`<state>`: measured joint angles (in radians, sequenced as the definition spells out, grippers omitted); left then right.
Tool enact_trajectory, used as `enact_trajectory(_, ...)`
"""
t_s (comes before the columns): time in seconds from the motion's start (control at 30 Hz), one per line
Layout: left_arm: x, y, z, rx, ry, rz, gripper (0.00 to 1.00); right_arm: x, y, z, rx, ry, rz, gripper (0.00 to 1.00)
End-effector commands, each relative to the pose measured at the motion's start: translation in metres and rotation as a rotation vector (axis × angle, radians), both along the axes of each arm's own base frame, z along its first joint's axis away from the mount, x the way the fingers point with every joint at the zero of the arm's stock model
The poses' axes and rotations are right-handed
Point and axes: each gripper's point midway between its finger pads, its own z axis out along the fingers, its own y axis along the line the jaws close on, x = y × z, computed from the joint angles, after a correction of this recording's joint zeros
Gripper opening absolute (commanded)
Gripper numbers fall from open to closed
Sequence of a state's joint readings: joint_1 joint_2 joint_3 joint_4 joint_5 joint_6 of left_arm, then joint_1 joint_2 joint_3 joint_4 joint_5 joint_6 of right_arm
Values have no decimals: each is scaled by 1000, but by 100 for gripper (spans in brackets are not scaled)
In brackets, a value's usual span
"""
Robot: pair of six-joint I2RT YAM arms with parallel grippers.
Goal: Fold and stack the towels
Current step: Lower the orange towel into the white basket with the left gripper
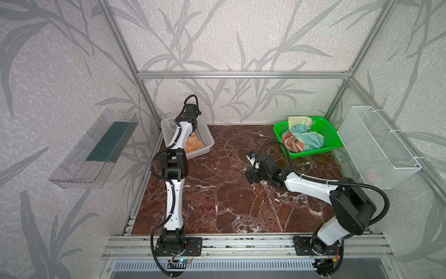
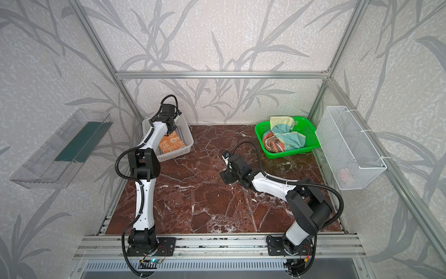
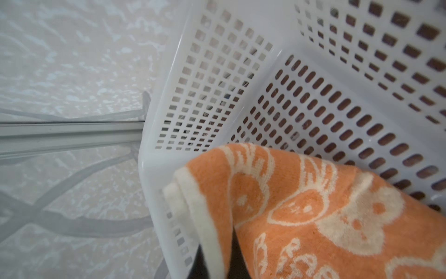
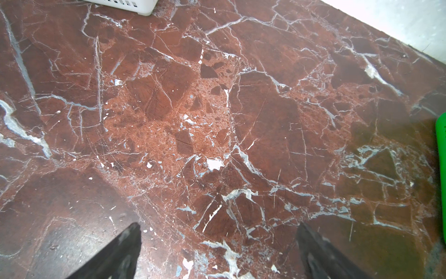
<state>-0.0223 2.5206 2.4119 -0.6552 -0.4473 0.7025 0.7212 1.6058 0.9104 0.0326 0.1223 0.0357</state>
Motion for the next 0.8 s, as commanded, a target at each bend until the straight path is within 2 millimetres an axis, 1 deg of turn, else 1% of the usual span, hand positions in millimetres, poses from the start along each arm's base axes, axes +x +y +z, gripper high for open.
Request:
enact_trajectory(0.0, 20, 3, 11, 30, -73, -13, 0, -2, 0, 1, -1, -3, 3, 99)
enact_trajectory(0.07, 26, 3, 9, 38, -96, -17, 0, -3, 0, -2, -2, 4, 2, 99)
enact_trajectory(0.3, 41, 0, 1, 21, -150, -34, 0, 0, 5, -6, -6, 15, 9, 99)
enact_trajectory(0.47, 47, 6, -5, 61, -166, -25, 0, 2, 9, -9, -10, 23, 19, 99)
enact_trajectory(0.5, 46, 7, -7, 67, -160, -25, 2, 2, 10, -9, -8, 25, 19, 99)
enact_trajectory(0.53, 46, 8, -9, 71, -157, -22, 11, 2, 11, -10, -8, 27, 22, 99)
enact_trajectory(0.67, 45, 11, -16, 76, -149, -15, 57, 2, 14, -14, -7, 37, 26, 99)
enact_trajectory(0.73, 45, 13, -16, 73, -151, -7, 70, 3, 16, -14, -5, 39, 31, 99)
enact_trajectory(0.77, 45, 14, -15, 71, -157, -2, 74, 2, 17, -14, -5, 40, 33, 99)
